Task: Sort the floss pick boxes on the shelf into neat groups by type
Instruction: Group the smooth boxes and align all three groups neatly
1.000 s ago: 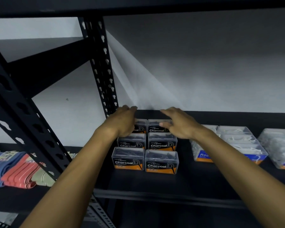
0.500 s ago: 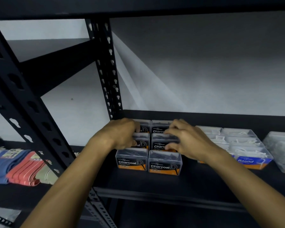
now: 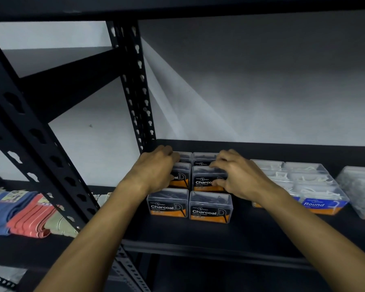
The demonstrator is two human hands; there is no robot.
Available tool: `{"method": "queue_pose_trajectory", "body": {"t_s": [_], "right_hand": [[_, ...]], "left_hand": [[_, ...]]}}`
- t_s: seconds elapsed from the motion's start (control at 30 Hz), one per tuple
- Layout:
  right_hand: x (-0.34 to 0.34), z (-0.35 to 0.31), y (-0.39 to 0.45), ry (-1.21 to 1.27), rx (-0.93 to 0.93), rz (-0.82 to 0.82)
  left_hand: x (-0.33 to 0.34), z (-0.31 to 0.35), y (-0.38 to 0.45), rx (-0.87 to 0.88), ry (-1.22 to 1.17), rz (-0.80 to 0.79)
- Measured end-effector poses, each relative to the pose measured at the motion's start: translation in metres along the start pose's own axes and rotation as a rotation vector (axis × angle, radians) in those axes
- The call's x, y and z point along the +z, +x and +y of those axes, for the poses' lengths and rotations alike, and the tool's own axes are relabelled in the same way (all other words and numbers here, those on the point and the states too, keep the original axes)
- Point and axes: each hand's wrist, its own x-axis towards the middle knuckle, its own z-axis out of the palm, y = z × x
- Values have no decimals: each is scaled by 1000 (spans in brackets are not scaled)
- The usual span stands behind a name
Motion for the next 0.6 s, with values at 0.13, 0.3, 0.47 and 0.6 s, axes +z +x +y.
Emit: {"method": "queue_pose_trajectory", "body": {"t_s": [0.13, 0.3, 0.47, 0.6], "right_hand": [[3, 2, 1, -6, 2, 24], [5, 2, 3, -33, 9, 49], [7, 4, 3, -43, 1, 64], [8, 5, 3, -43, -6, 76]], "left_hand": [[1, 1, 0, -5, -4, 22], [2, 1, 1, -7, -8, 28], [3, 1, 2, -8, -2, 44], [3, 1, 3, -5, -2, 52]]}}
